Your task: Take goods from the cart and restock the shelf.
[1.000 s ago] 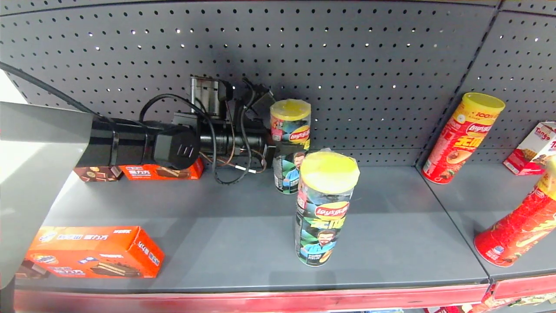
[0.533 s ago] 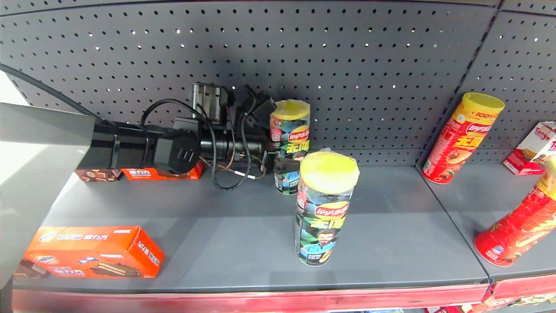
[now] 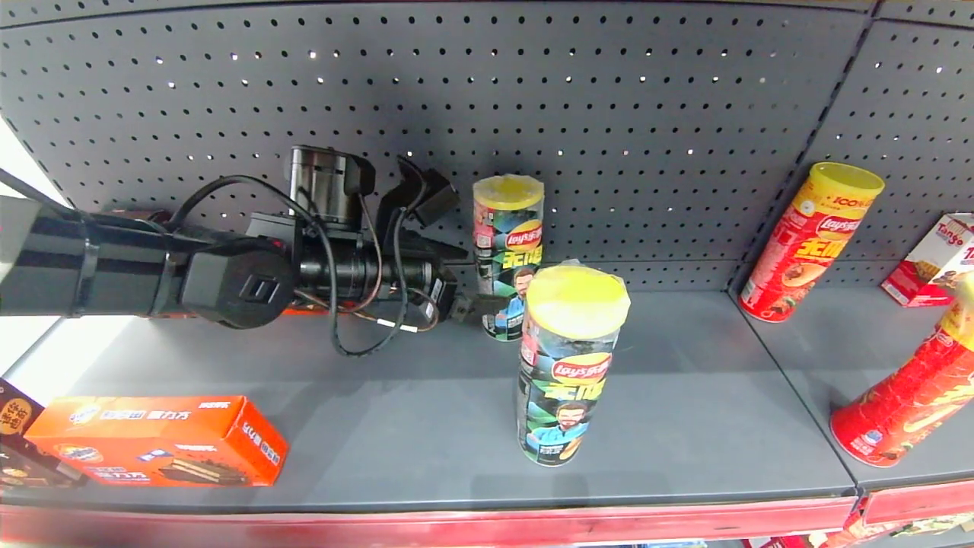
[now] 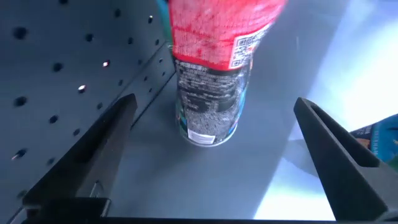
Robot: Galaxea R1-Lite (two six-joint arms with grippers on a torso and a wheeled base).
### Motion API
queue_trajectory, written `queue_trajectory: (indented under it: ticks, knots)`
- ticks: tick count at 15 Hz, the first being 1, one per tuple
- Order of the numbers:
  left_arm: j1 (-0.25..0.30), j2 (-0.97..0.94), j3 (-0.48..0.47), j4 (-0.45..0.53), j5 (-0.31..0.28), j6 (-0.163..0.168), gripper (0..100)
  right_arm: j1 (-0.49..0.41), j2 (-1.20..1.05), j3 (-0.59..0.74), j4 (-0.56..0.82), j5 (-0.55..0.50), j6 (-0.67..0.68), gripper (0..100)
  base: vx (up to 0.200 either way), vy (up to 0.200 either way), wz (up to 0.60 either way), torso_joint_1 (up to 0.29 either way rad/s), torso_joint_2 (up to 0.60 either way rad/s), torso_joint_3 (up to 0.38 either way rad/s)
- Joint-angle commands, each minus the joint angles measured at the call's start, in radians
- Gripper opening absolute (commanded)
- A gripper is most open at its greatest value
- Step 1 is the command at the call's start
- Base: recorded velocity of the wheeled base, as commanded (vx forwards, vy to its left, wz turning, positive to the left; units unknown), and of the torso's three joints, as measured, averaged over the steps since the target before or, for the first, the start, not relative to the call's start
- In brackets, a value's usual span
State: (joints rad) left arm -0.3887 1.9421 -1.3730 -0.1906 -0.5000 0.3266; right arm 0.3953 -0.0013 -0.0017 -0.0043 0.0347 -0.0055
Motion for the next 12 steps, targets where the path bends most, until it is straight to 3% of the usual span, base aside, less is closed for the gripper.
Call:
queue_trajectory:
  ticks: [1,2,3,7,12]
  knots:
    - [-0.009,-0.049,0.023,-0.003,0.026,0.002,100,0.000,0.001,0.000,0.000,0.001,-0.001,100,0.000,0.000,0.00,0.000,0.00,0.000]
    - [-0.009,-0.049,0.023,-0.003,0.026,0.002,100,0.000,0.001,0.000,0.000,0.001,-0.001,100,0.000,0.000,0.00,0.000,0.00,0.000]
    - [-0.010,-0.071,0.037,-0.003,0.081,0.005,100,0.000,0.001,0.000,0.000,0.001,-0.001,100,0.000,0.000,0.00,0.000,0.00,0.000]
    - [-0.012,-0.071,0.037,-0.003,0.166,0.000,100,0.000,0.001,0.000,0.000,0.001,-0.001,100,0.000,0.000,0.00,0.000,0.00,0.000]
    - [-0.009,-0.068,0.034,-0.004,0.219,-0.004,100,0.000,0.001,0.000,0.000,0.001,-0.001,100,0.000,0.000,0.00,0.000,0.00,0.000]
